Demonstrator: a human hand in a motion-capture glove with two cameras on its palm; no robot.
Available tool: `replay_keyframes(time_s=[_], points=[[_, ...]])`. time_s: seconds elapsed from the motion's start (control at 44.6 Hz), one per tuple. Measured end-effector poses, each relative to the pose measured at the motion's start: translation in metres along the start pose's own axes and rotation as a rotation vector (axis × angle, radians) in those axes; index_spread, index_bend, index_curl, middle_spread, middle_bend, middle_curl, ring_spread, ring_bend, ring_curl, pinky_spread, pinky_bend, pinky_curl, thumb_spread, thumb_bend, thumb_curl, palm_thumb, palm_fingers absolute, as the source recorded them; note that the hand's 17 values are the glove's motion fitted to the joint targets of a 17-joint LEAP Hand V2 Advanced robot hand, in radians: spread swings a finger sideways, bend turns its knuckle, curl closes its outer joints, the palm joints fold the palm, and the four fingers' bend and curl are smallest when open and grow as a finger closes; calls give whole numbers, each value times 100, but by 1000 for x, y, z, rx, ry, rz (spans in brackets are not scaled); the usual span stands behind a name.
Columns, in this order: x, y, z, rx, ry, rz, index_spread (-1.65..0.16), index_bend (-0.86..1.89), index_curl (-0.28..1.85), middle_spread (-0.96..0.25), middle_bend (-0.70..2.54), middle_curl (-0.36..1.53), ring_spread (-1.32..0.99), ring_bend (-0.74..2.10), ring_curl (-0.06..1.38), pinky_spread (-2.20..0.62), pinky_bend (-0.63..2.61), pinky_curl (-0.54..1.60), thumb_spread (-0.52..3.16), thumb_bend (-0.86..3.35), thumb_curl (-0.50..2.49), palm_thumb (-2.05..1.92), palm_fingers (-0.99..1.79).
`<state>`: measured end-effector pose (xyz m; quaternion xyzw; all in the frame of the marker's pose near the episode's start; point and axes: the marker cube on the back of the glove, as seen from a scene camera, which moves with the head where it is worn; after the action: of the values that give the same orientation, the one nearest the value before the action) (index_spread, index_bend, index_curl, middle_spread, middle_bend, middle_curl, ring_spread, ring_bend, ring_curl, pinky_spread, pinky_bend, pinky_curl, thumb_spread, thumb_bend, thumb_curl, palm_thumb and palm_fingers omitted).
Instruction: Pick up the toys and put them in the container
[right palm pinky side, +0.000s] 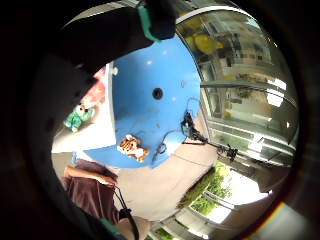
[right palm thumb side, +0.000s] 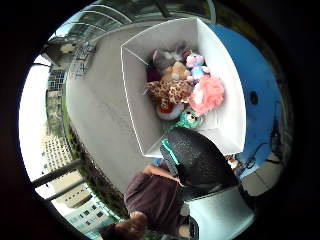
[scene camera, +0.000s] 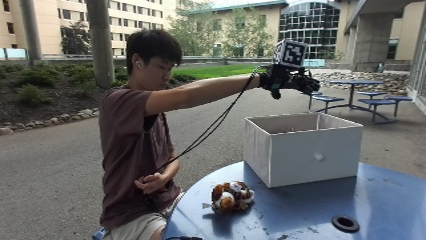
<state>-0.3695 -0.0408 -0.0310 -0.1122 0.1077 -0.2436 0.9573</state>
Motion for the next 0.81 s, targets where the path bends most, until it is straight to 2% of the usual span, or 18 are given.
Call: replay_keyframes(time_s=[0.157,0.292,0.493,0.583,0.673,0.807], points=[[85,57,7,30,-80,172,-21,2,22,6,11,30,6,32,38,7,107,43,121,-2,44,2,-36],[165,111,32,32,38,349,-20,3,19,5,14,29,5,30,37,6,99,40,123,-2,42,1,-33],[206,159,108,-24,-18,472,-18,3,15,4,14,28,4,27,37,5,92,37,124,-2,39,1,-31],[208,167,175,-76,-7,433,-17,0,13,3,14,28,4,32,38,6,93,37,123,-2,38,0,-26],[196,176,246,-148,52,237,-16,0,10,4,15,28,5,37,39,7,96,37,122,-3,37,-1,-24],[147,168,327,-190,-70,267,-15,0,8,4,18,29,5,42,41,7,99,38,120,-3,36,-2,-21]])
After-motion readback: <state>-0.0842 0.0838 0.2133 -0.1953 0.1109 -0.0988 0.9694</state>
